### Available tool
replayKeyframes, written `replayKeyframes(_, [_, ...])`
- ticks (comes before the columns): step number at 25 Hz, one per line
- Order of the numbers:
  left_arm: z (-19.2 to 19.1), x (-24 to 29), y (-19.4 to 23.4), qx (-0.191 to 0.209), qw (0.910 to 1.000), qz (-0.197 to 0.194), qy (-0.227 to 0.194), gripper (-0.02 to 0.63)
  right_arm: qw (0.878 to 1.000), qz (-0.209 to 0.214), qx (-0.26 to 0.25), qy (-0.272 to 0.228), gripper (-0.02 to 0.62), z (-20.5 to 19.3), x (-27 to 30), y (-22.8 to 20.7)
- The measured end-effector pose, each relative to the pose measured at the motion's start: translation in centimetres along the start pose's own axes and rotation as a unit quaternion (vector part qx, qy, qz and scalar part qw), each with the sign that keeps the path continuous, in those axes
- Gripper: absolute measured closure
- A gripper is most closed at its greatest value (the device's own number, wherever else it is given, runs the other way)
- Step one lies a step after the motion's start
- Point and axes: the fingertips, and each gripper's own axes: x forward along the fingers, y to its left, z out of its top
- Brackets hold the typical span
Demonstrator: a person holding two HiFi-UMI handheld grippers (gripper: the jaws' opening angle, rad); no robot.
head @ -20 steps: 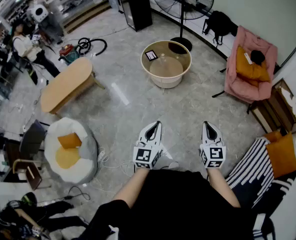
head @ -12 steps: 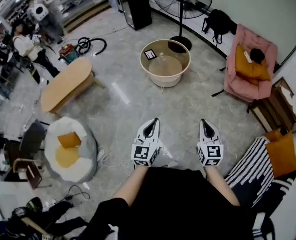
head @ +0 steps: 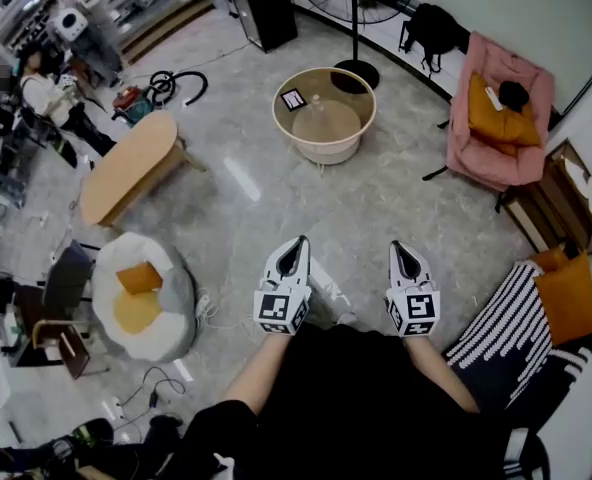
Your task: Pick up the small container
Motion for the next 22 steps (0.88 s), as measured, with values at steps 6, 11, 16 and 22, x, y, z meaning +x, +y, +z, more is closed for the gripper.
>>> replayKeyframes(6, [-1.8, 2.9, 0.9, -0.014, 0.9995, -0.023, 0.016, 0.586, 1.0, -0.011, 0.011, 0.018, 0.574, -1.5, 1.6, -1.3])
replayKeyframes(11, [-3.8, 7.2, 2.4, -0.025, 0.998, -0.049, 0.031, 0.586, 0.999, -0.027, 0.009, 0.034, 0.575, -2.2, 4.0, -2.8])
replayKeyframes(16, [-3.2, 13.4, 6.2, -0.024, 0.9973, -0.062, 0.03, 0.586, 0.998, -0.041, 0.003, 0.057, 0.574, -1.9, 9.6, -4.3])
replayKeyframes(22, [-2.1, 20.0, 11.9, -0.027, 0.9974, -0.063, 0.021, 0.586, 0.997, -0.008, -0.025, 0.078, 0.574, -0.5, 18.7, -3.1])
